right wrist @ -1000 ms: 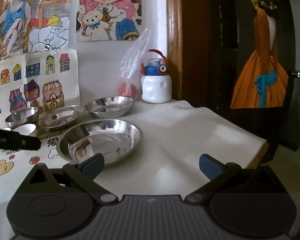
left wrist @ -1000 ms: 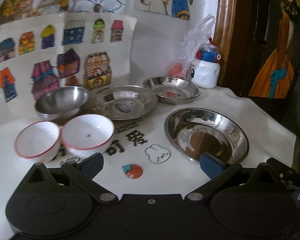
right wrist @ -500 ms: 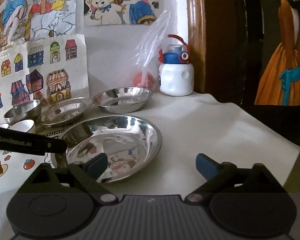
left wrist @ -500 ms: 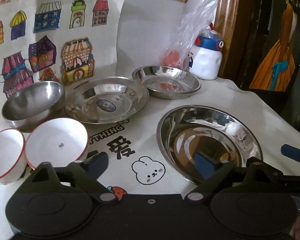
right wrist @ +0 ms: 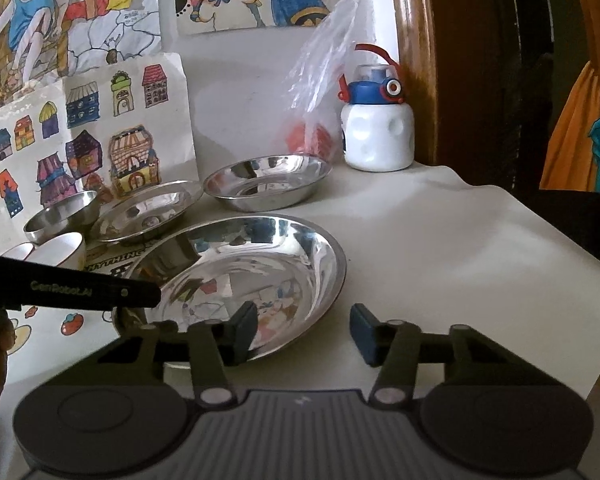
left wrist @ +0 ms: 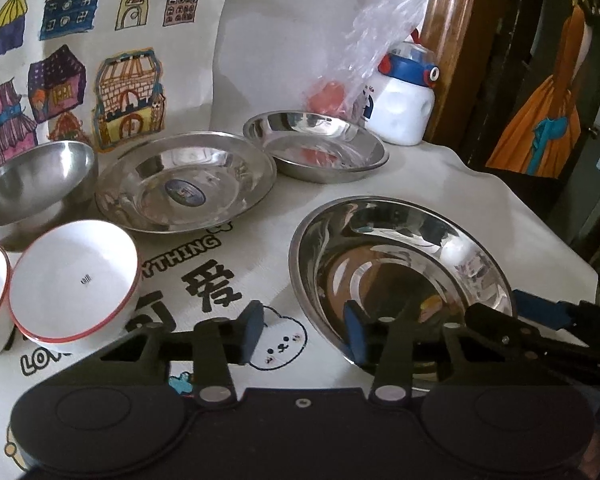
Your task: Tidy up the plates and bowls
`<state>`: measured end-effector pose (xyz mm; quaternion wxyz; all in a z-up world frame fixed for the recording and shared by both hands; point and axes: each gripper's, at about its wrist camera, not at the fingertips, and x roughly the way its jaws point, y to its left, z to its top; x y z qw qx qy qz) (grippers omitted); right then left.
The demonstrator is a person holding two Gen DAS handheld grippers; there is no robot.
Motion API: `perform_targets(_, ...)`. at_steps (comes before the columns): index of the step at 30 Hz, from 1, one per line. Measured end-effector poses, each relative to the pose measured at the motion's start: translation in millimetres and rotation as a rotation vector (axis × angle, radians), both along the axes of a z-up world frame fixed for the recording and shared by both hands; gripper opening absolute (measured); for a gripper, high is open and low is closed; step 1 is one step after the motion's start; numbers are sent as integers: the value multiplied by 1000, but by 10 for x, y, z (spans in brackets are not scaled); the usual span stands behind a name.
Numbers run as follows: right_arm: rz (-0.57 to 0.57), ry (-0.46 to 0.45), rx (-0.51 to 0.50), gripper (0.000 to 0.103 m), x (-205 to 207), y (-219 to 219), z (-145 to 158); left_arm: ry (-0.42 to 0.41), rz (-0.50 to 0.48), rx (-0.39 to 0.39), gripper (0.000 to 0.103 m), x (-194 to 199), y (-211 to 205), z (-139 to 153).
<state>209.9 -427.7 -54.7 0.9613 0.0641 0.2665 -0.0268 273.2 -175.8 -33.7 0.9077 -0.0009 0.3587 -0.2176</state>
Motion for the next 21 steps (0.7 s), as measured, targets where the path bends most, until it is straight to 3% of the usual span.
perform_targets(3, -1, -8, 2, 37, -11, -2, 3, 3, 0, -14, 30, -14, -7, 10)
perform_targets(5, -7, -10, -6, 35, -11, 4, 10, -6, -13, -9, 22, -47, -44, 32)
perform_targets(15, -42, -62, -60, 33, -21, 62, 117, -98, -7, 24, 22, -168, -95, 187)
perform_targets(21, -37, -113, -56, 33, 317, 59, 331, -172, 32, 8, 22, 42, -132, 422)
